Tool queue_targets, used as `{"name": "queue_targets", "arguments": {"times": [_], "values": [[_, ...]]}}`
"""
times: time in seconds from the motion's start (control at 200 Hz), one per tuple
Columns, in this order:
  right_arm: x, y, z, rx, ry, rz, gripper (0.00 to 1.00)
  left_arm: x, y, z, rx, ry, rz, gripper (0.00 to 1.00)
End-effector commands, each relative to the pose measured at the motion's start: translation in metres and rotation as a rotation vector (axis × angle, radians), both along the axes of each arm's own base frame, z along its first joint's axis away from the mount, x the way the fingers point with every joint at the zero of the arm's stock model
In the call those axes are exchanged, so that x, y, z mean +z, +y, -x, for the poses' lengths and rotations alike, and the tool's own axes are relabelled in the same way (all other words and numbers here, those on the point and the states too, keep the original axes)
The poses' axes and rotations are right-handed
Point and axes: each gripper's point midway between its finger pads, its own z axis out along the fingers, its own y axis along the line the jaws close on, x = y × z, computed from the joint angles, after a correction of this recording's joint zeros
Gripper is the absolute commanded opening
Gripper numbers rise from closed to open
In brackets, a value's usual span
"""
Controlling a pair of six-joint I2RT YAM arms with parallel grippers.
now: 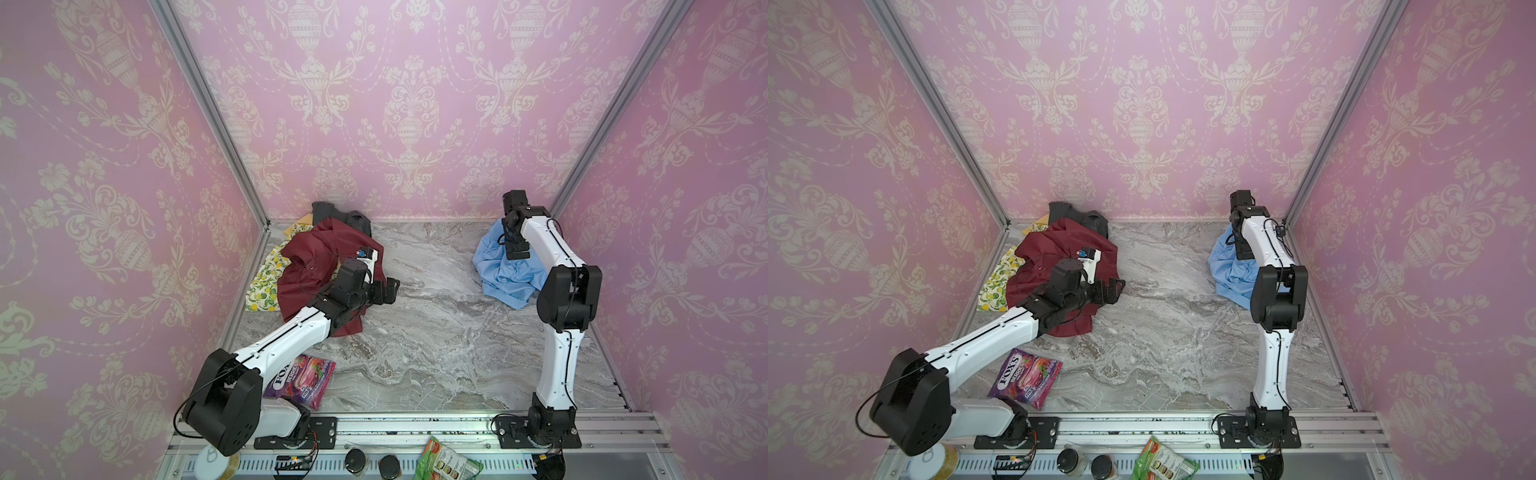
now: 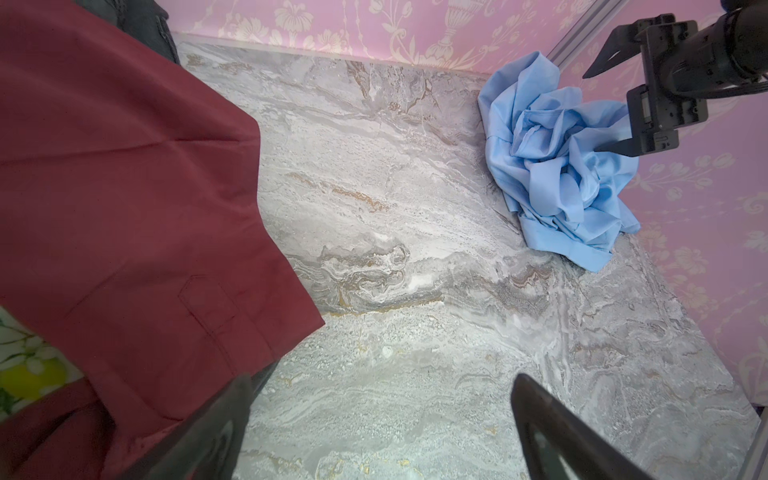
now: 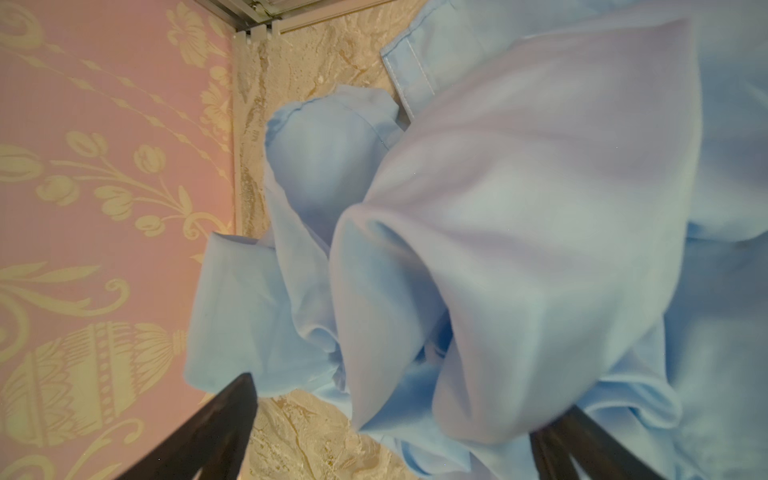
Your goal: Pick out a specific cloth from the pile
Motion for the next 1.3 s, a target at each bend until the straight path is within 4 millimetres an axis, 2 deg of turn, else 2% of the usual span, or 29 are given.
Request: {"name": "queue_targets", "arguments": {"times": [0.0,0.285,0.44,0.675,0.695,0.72,0.846,0.936,1.021,1.046,1.191,1.236,1.291], "values": [[0.012,0.003,0.013,0.046,0.029,0.053,1.0,0.012,0.018,0.001,0.04,-0.028,-0.076,0.99],[0.048,0.015,0.015,0.24,-0.071,0.177,1.0,0.027,0.054,0.008,0.12,-0.078,-0.169,0.99],[0.074,0.025,0.024,0.402,-0.118,0.336,1.0,0.043,0.091,0.008,0.227,-0.124,-0.214,0.99],[0.096,0.05,0.054,0.686,-0.28,0.563,1.0,0.076,0.164,0.008,0.418,-0.224,-0.301,0.99],[0.099,0.052,0.057,0.707,-0.3,0.584,1.0,0.079,0.169,0.008,0.434,-0.234,-0.298,0.99],[0.089,0.053,0.064,0.732,-0.296,0.594,1.0,0.083,0.175,0.007,0.451,-0.248,-0.293,0.99],[0.097,0.064,0.09,0.872,-0.35,0.738,1.0,0.088,0.192,0.0,0.503,-0.29,-0.277,0.99],[0.094,0.068,0.107,0.956,-0.342,0.821,1.0,0.079,0.202,-0.008,0.527,-0.295,-0.294,0.99],[0.084,0.068,0.123,1.012,-0.314,0.89,1.0,0.056,0.218,-0.017,0.565,-0.287,-0.312,0.99],[0.08,0.068,0.127,1.026,-0.312,0.913,1.0,0.036,0.222,-0.017,0.564,-0.263,-0.326,0.99],[0.053,0.066,0.146,1.06,-0.305,1.002,1.0,-0.033,0.245,-0.022,0.601,-0.153,-0.357,0.99],[0.042,0.065,0.15,1.07,-0.297,1.018,1.0,-0.045,0.243,-0.025,0.574,-0.146,-0.371,0.99],[0.028,0.063,0.153,1.076,-0.294,1.038,1.0,-0.047,0.236,-0.033,0.522,-0.183,-0.372,0.99]]}}
